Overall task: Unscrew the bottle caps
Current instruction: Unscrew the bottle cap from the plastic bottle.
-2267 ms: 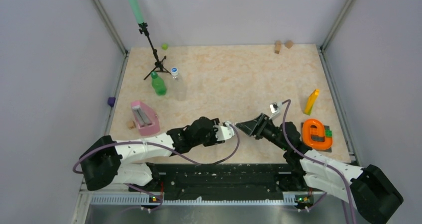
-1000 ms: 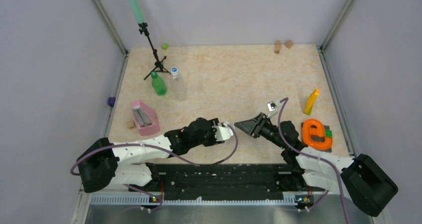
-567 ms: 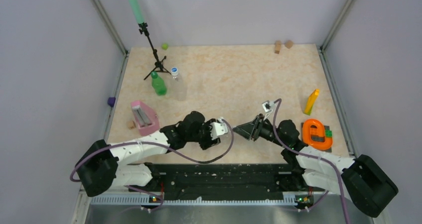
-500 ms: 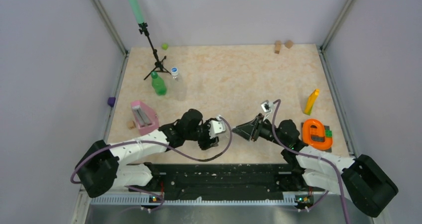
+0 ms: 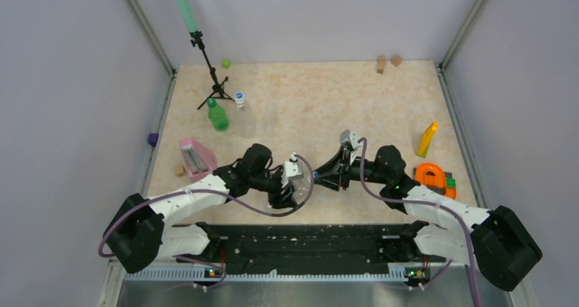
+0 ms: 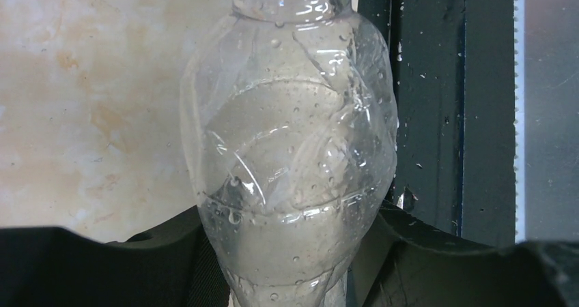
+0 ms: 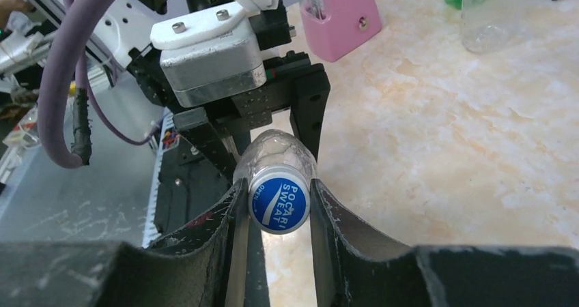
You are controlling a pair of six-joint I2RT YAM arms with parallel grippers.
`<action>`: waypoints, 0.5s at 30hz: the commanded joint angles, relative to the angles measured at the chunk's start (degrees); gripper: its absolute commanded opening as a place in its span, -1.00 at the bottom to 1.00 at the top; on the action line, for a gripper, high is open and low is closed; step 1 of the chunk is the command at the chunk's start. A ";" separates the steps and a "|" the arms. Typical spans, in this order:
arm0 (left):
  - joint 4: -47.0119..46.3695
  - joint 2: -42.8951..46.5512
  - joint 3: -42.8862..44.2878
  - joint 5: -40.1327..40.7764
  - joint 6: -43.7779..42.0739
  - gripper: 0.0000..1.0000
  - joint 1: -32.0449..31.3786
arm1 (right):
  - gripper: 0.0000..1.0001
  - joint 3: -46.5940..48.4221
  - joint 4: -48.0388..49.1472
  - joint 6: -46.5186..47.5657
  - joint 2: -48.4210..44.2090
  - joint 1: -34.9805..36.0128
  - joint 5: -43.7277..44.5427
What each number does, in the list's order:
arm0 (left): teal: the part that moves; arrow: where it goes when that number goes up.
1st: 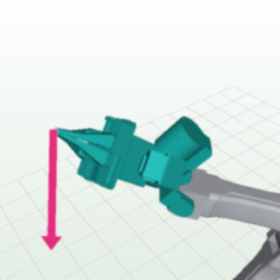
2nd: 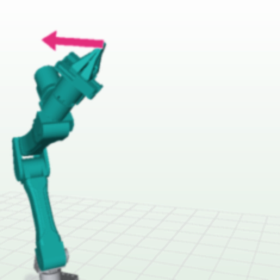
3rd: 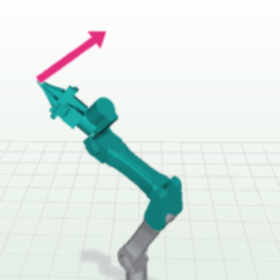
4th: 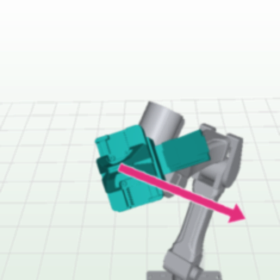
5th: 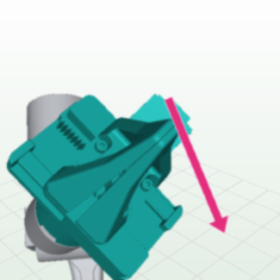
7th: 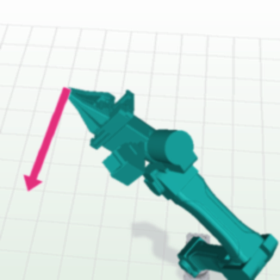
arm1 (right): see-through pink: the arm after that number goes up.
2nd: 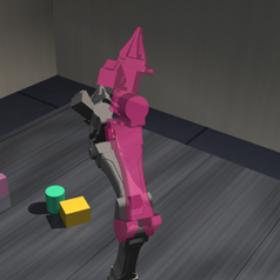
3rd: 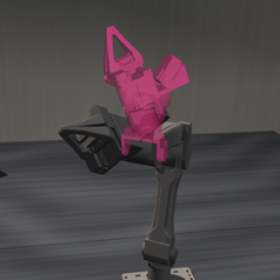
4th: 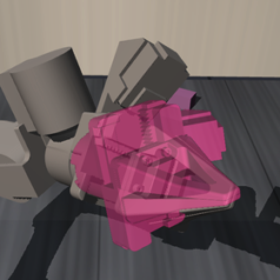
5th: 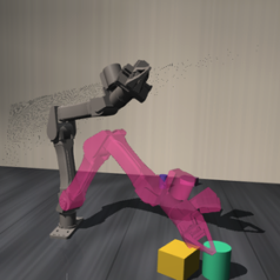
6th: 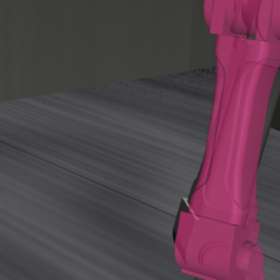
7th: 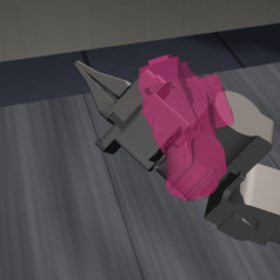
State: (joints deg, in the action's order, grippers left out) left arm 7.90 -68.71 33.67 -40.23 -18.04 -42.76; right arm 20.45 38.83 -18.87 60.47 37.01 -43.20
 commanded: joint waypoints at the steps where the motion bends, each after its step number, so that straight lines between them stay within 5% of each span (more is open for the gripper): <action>1: -6.05 2.63 3.54 -4.27 0.35 -1.00 -1.09 | -0.92 2.11 -4.10 7.27 0.77 0.25 -0.14; 8: -12.52 5.70 0.73 5.92 2.69 -1.00 -1.09 | -0.54 -2.42 -2.36 -12.72 -1.40 0.25 19.11; 15: -14.41 9.01 -1.20 14.81 3.25 -1.00 -1.18 | 0.02 -9.70 15.84 -31.83 -4.57 0.25 20.27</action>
State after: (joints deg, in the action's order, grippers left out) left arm 1.85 -63.24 32.21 -29.15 -15.09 -43.62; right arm 14.24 46.04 -38.92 57.63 37.10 -27.38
